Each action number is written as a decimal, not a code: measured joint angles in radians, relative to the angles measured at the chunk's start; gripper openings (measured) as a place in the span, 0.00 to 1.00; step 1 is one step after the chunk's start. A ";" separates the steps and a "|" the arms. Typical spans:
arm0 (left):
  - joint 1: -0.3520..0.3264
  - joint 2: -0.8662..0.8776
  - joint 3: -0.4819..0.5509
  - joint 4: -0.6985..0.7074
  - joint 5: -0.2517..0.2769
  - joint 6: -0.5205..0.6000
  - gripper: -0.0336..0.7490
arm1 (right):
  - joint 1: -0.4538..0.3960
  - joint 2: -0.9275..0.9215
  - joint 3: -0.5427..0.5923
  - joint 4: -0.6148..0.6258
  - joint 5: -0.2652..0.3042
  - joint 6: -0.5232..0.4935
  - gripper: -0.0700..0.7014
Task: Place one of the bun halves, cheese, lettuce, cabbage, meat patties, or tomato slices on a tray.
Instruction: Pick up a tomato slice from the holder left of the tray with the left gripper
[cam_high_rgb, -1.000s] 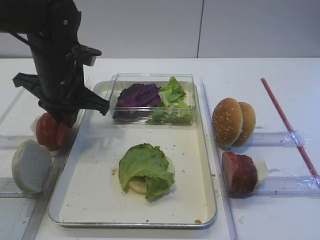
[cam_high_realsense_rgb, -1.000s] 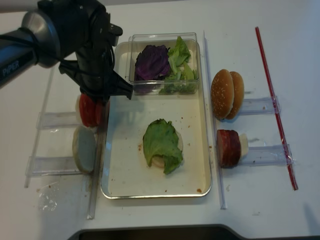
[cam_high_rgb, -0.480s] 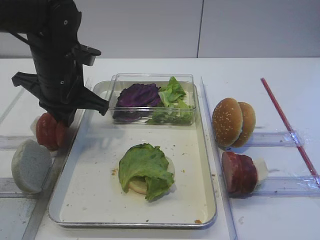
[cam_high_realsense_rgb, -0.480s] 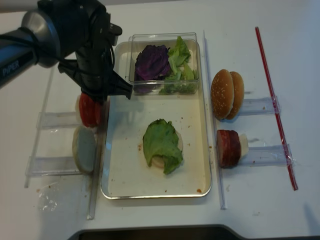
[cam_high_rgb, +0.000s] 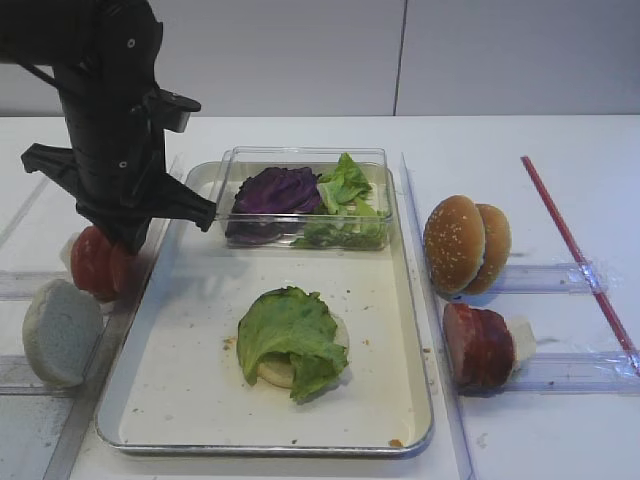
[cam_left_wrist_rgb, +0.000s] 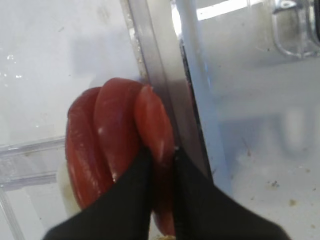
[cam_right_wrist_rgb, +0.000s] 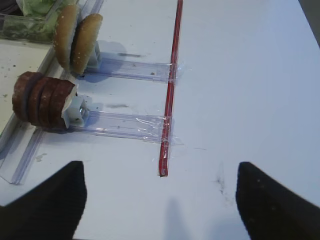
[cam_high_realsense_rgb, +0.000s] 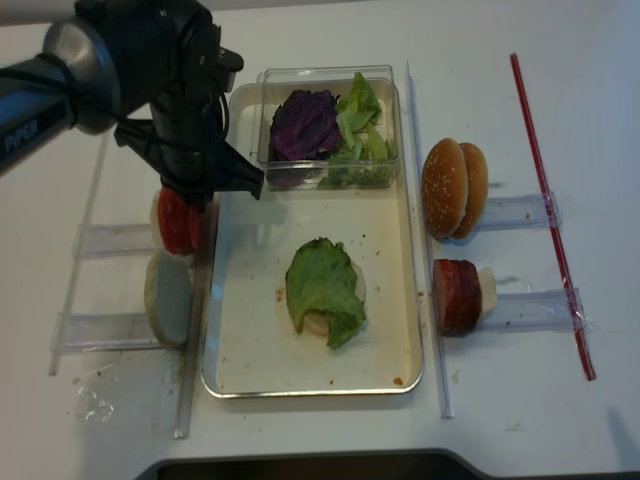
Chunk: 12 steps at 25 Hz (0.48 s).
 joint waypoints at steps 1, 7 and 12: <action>0.000 0.000 0.000 0.000 0.002 0.000 0.11 | 0.000 0.000 0.000 0.000 0.000 0.000 0.89; 0.000 -0.011 0.000 0.000 0.008 0.000 0.11 | 0.000 0.000 0.000 0.000 0.000 0.000 0.89; 0.000 -0.013 -0.022 0.000 0.038 0.000 0.11 | 0.000 0.000 0.000 0.000 0.000 0.000 0.89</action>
